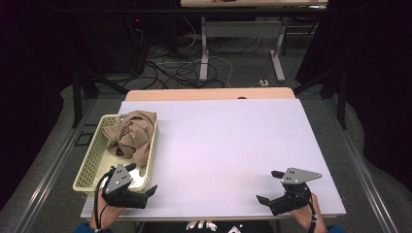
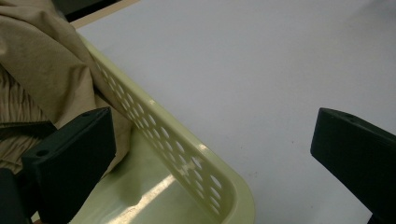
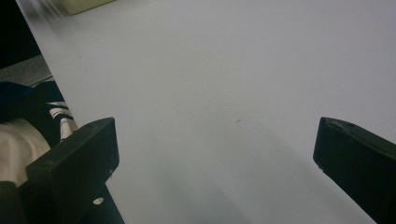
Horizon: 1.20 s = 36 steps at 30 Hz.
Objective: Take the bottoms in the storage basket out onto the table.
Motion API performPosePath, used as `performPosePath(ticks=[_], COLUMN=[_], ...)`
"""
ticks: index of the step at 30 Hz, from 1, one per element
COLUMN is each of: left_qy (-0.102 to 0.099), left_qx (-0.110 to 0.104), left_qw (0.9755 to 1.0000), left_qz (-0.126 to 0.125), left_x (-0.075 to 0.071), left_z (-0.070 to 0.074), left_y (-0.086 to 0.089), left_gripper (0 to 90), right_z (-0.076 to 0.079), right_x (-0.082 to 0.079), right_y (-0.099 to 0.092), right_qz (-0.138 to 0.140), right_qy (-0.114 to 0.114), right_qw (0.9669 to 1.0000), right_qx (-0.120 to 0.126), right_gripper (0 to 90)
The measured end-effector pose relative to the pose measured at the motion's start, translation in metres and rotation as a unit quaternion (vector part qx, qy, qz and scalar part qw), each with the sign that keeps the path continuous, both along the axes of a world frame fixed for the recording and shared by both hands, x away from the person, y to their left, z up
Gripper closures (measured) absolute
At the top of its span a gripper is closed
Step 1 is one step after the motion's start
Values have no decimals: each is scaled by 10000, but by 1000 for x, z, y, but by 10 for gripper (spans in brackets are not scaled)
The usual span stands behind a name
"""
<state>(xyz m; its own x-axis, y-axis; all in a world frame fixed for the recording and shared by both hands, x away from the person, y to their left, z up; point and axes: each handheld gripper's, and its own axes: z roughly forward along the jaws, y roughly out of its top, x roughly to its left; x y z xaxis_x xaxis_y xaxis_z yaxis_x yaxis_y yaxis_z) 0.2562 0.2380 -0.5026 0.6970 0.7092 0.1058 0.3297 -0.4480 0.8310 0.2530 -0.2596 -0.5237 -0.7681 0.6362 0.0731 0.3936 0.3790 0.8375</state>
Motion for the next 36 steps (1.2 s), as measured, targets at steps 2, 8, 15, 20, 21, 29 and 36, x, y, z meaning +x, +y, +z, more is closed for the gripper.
performPosePath(ticks=[2, 8, 15, 20, 21, 29, 36], left_qy=[3, 1, -4, 48, 27, 11, -2], left_qx=[-1, -13, 9, -24, -9, -27, -68], left_qw=[10000, 10000, 10000, 10000, 10000, 9999, 9996], left_qz=[-11, -1, 15, 66, 74, 168, 274], left_x=[0, 0, 0, 1, 1, 8, 15], left_z=[0, 1, 5, 10, 11, 18, 23], left_y=[0, 0, 1, 4, 5, 11, 15], left_gripper=[3, 3, 3, 3, 3, 3, 3], right_z=[1, 0, 0, 0, 0, -1, -1], right_x=[0, 1, 0, 0, 0, 1, 1], right_y=[0, 0, -1, 0, 0, 0, 0], right_qz=[5, -2, 18, 18, 16, 15, 1], right_qy=[30, -19, -19, 20, 20, 3, -32], right_qw=[10000, 10000, 10000, 10000, 10000, 10000, 10000], right_qx=[-53, -26, -46, -85, -85, -6, 2], right_gripper=[0, 0, 0, 0, 0, 0, 0])
